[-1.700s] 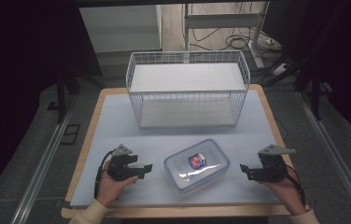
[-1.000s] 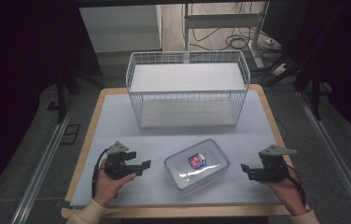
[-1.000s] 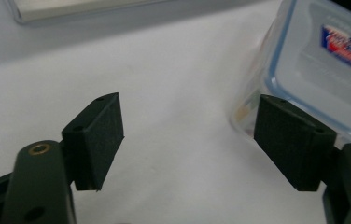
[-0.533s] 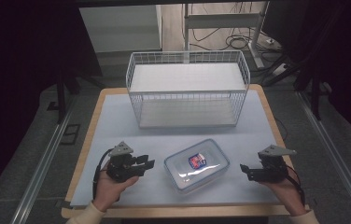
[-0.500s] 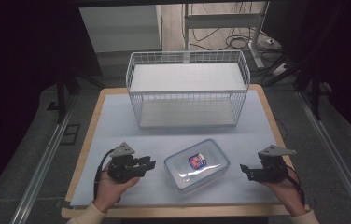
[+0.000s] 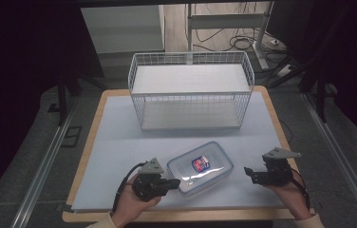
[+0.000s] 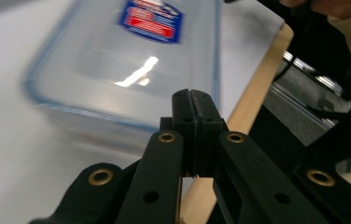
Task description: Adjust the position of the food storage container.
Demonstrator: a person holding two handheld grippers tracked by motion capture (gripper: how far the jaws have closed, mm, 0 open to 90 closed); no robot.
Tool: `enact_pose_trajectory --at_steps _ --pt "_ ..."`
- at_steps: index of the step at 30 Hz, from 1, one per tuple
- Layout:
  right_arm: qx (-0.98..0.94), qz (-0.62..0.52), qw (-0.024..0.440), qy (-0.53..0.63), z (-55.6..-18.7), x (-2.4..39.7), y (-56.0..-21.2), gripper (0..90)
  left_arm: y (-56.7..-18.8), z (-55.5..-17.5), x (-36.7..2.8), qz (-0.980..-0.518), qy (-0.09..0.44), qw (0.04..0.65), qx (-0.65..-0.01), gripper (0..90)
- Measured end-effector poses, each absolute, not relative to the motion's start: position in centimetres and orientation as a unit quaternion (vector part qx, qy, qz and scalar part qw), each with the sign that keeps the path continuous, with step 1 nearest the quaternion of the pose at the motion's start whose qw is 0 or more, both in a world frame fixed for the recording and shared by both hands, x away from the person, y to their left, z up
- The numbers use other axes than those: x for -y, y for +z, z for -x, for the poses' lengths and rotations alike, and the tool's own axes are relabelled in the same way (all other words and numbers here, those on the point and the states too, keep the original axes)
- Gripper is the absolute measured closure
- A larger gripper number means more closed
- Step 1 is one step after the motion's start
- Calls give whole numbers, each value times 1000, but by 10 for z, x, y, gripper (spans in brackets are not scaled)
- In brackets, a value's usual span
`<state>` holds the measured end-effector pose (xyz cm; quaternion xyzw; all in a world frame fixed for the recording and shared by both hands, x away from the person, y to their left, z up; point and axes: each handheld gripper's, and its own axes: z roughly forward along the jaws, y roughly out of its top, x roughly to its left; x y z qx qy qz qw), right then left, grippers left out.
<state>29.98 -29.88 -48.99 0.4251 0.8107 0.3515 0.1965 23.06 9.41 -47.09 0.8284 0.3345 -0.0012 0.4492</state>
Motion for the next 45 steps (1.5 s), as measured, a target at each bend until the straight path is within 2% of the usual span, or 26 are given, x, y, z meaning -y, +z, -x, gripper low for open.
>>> enact_pose_trajectory --at_steps 13,19,33,45 --pt "-811 -424 197 351 -299 298 -490 136 -487 -219 -49 -859 -27 423 -288 900" --pt "-813 -423 196 349 -299 298 -491 136 -499 -217 -31 -873 -21 401 -276 900" --pt "-812 -423 196 350 -299 298 -491 136 -507 -220 -36 -876 -6 387 -287 900" --pt "-814 -420 196 349 -299 298 -492 136 -507 -230 -61 -868 -1 384 -315 900"
